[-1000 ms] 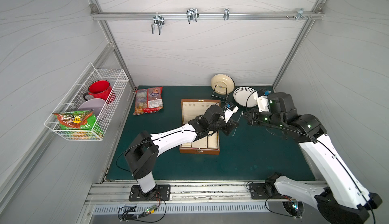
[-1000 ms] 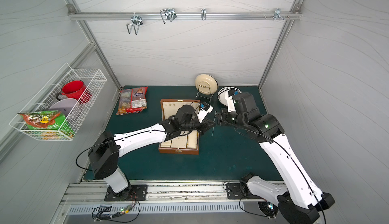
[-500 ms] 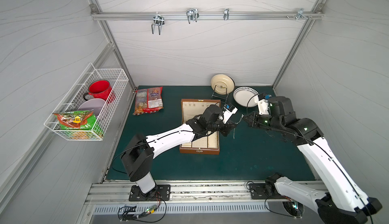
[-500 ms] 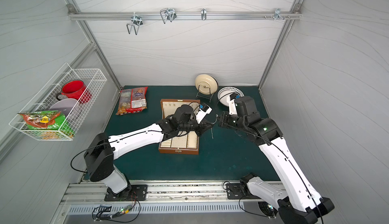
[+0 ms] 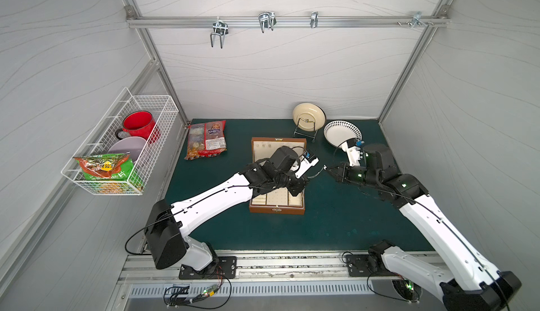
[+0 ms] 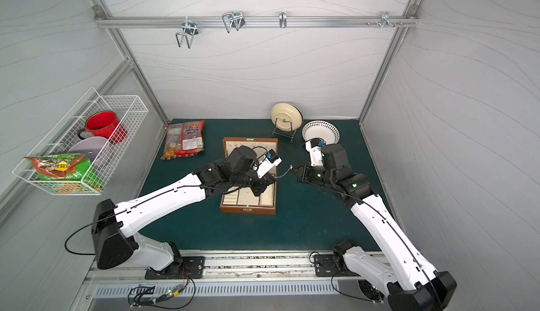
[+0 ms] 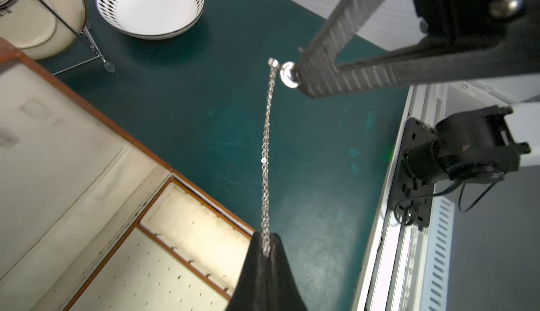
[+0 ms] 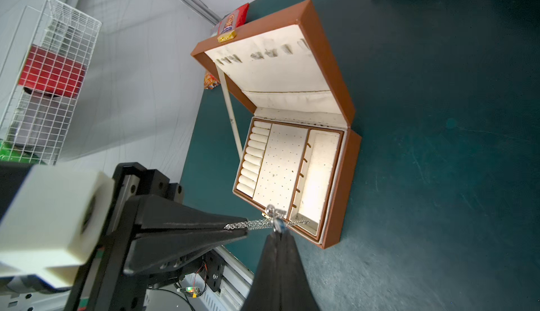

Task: Put jewelry chain into jewelry box
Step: Pick up the necklace from the center of the board.

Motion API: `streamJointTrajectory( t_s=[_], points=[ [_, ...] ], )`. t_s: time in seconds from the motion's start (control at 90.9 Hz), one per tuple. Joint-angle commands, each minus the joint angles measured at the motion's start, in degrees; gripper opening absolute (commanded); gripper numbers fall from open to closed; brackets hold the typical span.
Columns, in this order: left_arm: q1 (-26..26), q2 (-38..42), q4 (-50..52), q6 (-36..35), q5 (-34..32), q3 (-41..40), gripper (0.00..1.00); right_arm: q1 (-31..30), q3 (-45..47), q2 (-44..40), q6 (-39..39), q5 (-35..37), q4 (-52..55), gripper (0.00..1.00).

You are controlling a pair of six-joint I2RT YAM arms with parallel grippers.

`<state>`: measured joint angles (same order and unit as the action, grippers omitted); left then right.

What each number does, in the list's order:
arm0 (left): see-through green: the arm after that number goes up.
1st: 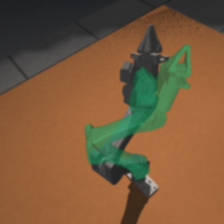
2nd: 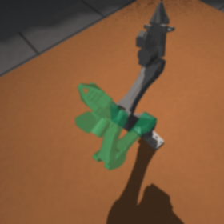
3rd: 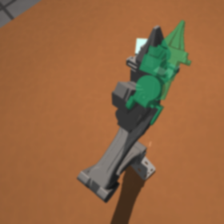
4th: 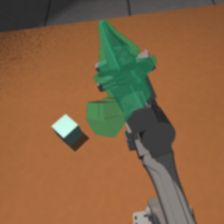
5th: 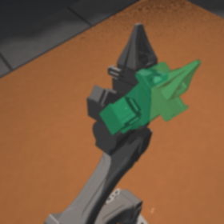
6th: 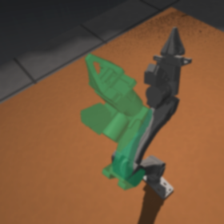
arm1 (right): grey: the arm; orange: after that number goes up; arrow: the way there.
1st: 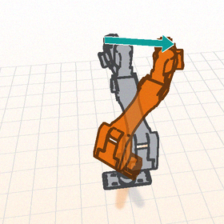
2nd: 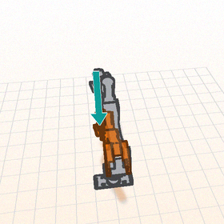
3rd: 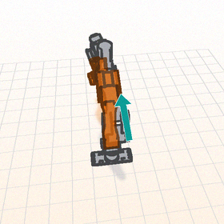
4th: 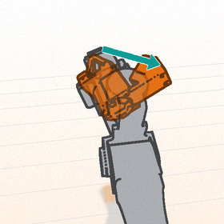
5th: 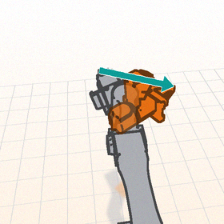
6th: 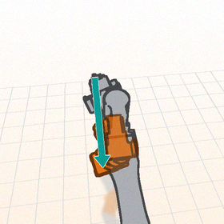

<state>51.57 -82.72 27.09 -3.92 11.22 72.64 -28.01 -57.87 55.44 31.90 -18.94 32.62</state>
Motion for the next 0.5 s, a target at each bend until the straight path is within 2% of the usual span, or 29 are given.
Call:
streamJointTrajectory(
  t_s=[0.0,0.242,0.352,0.407,0.484],
  points=[
    [0.3,2.8,5.1,-3.9,-3.9,2.0,0.0,-2.4,1.4,0.9,0.5,-2.6,-7.7,0.04],
    [0.2,6.6,11.2,-5.9,-9.8,1.8,0.0,-7.1,2.4,5.6,0.2,-1.1,-12.4,0.07],
    [0.1,9.1,13.1,-6.4,-12.5,1.2,0.0,-8.1,2.5,7.2,-0.3,-0.4,-13.9,0.2],
    [0.0,10.4,14.3,-6.3,-13.6,0.8,0.0,-8.4,2.5,7.9,-0.6,-0.2,-14.3,0.32],
    [-0.6,12.0,15.7,-5.8,-14.4,0.3,0.0,-8.6,2.4,9.0,-0.8,0.2,-14.7,0.42]
  ],
)
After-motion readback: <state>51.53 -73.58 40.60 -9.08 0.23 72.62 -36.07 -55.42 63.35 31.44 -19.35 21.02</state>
